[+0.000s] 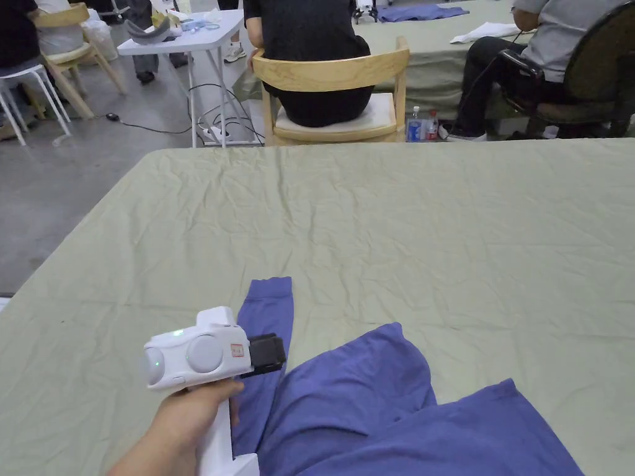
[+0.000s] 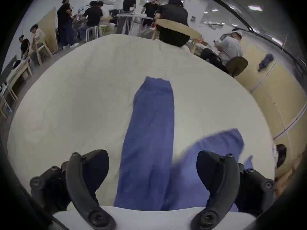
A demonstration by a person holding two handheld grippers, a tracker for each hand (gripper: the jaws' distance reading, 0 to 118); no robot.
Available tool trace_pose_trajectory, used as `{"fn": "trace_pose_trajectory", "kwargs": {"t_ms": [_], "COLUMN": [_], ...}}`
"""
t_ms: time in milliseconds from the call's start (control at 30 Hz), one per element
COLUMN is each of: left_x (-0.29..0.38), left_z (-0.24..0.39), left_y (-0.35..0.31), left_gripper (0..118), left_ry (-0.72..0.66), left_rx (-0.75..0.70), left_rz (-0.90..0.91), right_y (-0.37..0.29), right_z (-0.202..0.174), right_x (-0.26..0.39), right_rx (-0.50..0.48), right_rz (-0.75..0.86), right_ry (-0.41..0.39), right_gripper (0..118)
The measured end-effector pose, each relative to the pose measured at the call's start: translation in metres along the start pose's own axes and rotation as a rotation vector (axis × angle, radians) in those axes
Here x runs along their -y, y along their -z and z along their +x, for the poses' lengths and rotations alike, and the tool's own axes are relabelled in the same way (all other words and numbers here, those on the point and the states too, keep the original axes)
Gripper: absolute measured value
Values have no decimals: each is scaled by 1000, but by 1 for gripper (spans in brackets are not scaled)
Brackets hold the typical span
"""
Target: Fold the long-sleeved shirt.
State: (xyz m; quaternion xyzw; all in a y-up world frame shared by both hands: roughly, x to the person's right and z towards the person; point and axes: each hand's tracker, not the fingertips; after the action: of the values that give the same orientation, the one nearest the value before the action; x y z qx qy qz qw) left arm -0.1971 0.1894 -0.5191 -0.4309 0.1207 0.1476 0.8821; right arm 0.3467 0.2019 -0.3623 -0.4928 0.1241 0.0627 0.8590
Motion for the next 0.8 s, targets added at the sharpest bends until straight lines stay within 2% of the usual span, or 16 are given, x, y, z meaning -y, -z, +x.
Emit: {"fn": "trace_pose_trajectory", "kwargs": {"t_ms": [67,100,167,200,233,267,333,367,433,500,600,633,700,733,767,800], "left_x": [0,5,12,10,9,9,9,6,5,7,12,9,13,15,17,18], "left_z": [10,14,14,15,13,14,8,10,3,1,-8,-17,-25,-27,-31,-34], "left_y": [35,48,54,45,33,20,-8,-23,-53,-90,-145,-158,-194,-211,-225,-240], "left_gripper": [100,86,74,51,2,3,3,3,3,3,3,3,3,3,3,3], "left_ry": [85,133,201,164,154,147,121,102,78,77,30,8,-25,-48,-80,-109], "left_rx": [-131,-174,-180,-163,-148,-134,-103,-68,-34,-35,13,23,24,17,14,26], "left_rz": [-92,-149,-196,-141,-122,-78,-9,16,61,96,159,178,207,223,237,251], "right_y": [6,8,11,12,12,13,17,21,19,24,51,56,47,38,29,22], "right_z": [2,3,9,10,12,14,19,21,21,19,24,22,16,13,10,9], "right_x": [-2,-4,-5,-7,-8,-9,-9,-8,-2,-1,12,15,8,1,-3,-7], "right_rx": [3,5,4,7,4,-10,-47,-34,25,28,28,23,41,36,3,-64], "right_rz": [-16,-22,-32,-35,-37,-39,-54,-57,-4,-46,-161,-200,-165,-167,-118,-92], "right_ry": [18,25,32,32,30,28,37,37,45,33,11,-11,-29,-17,10,26], "right_gripper": [3,3,3,3,7,23,100,112,117,112,113,105,96,65,24,14]}}
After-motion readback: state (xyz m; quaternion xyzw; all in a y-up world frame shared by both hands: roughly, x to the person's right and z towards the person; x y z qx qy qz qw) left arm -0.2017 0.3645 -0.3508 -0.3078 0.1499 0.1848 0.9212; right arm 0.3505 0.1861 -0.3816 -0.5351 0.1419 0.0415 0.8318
